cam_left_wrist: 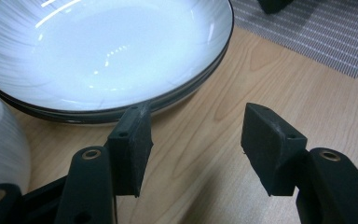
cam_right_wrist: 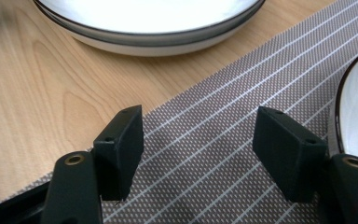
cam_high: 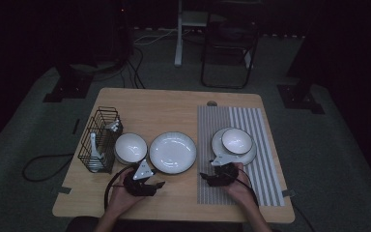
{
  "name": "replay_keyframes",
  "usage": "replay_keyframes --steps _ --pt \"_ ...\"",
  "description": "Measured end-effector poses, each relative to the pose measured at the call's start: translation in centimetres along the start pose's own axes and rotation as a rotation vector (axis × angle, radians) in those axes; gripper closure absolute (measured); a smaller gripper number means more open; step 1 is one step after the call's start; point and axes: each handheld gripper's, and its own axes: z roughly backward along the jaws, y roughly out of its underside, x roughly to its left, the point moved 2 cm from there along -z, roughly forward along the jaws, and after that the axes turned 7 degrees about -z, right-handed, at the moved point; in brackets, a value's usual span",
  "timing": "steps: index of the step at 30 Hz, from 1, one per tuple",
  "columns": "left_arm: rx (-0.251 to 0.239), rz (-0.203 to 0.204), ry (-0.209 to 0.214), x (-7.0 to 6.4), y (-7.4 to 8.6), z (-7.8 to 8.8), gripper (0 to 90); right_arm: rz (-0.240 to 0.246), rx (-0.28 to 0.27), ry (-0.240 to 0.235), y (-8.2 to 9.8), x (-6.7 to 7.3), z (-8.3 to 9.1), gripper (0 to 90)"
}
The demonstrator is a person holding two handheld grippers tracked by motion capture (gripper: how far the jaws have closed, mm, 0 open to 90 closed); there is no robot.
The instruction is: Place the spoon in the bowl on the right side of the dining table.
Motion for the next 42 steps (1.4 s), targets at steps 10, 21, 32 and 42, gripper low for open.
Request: replay_keyframes --steps 10,21,32,42 --pt "-0.033 -0.008 -0.015 0.0 -0.6 0.9 43.2 -0.032 -0.003 -0.016 0.7 0.0 -0.7 32.6" --pt "-0.052 -0.034 -0.025 -0.3 -1.8 1.9 43.5 -0.033 -0.003 -0.015 0.8 0.0 -0.7 32.6" --pt "-0.06 -0.001 -0.05 0.4 -3.0 2.6 47.1 -0.033 -0.004 -0.016 0.8 0.0 -0.7 32.5" --pt "-0.048 -0.014 -0.163 2.1 -4.3 4.8 49.5 -0.034 -0.004 -0.016 0.8 0.0 -0.7 32.5"
